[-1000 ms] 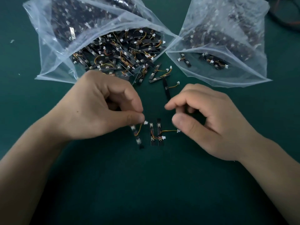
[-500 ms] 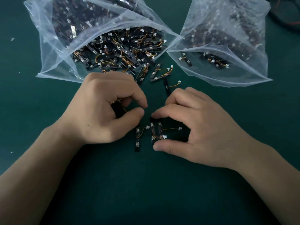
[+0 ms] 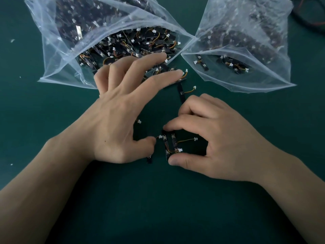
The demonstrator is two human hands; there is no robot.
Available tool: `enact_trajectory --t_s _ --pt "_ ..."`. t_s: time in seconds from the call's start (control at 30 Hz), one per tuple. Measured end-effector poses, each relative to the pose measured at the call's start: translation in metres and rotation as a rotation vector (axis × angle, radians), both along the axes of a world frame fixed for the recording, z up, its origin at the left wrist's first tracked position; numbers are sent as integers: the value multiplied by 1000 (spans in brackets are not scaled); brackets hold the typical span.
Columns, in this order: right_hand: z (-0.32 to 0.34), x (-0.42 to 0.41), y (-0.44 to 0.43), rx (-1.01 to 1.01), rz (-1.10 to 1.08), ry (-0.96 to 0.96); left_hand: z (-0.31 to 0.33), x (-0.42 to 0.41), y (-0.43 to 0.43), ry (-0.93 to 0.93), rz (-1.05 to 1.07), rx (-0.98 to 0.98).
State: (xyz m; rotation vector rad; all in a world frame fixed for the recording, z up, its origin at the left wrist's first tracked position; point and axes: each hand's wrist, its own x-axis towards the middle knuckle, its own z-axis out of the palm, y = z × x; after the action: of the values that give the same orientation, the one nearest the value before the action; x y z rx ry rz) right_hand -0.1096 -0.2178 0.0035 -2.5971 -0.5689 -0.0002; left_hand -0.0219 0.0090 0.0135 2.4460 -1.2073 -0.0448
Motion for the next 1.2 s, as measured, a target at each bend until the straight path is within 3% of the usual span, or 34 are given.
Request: enact_trajectory --t_s 0.4,0.57,0.83,1.2 --pt "-2 -1 0 5 3 -12 -3 4 -2 65 136 -186" --pt "-3 -1 2 10 16 -21 2 4 0 115 13 -106" --pt "-2 -2 2 9 12 -17 1 0 -1 42 -60 71" --pt "-3 -1 2 4 14 -21 -4 -2 -3 -6 -74 99"
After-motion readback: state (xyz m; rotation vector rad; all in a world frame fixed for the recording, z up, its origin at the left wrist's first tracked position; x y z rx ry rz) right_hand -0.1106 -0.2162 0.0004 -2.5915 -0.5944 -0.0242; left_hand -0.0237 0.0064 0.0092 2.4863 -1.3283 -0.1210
